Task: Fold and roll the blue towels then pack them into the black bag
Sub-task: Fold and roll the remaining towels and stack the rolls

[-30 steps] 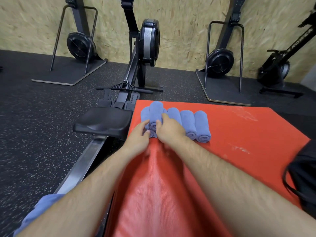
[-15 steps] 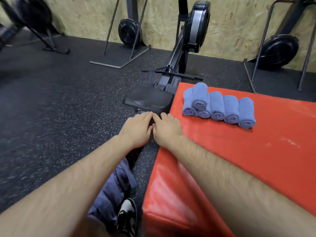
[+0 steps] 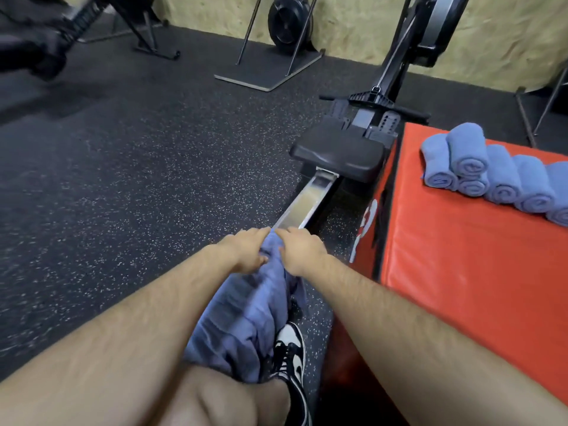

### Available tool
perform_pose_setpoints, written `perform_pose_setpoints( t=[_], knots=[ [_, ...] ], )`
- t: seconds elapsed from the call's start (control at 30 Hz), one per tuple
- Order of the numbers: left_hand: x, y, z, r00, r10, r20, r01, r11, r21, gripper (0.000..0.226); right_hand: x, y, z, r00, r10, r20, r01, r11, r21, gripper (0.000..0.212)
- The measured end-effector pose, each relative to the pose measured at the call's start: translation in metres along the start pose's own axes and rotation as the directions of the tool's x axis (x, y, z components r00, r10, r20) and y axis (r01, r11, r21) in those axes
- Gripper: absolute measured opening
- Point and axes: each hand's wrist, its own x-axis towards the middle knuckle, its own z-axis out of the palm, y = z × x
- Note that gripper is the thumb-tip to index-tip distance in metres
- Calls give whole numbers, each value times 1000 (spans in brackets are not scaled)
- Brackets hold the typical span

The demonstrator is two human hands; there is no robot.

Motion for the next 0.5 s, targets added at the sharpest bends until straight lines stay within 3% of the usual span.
perform_pose_setpoints(
  t=[0.2, 0.4, 0.5],
  knots=[
    [15, -31, 12, 996, -29, 89, 31, 999, -18, 57, 25, -17, 31, 995, 68, 77, -77, 990, 122, 39],
    [20, -33, 15, 997, -3, 71, 4, 1000, -17, 46, 41, -19, 39, 992, 125, 16, -125, 992, 33, 29],
    [20, -35, 11, 999, -27, 33, 28, 999, -32, 38, 43, -17, 34, 991, 110, -71, -112, 993, -31, 34]
  ],
)
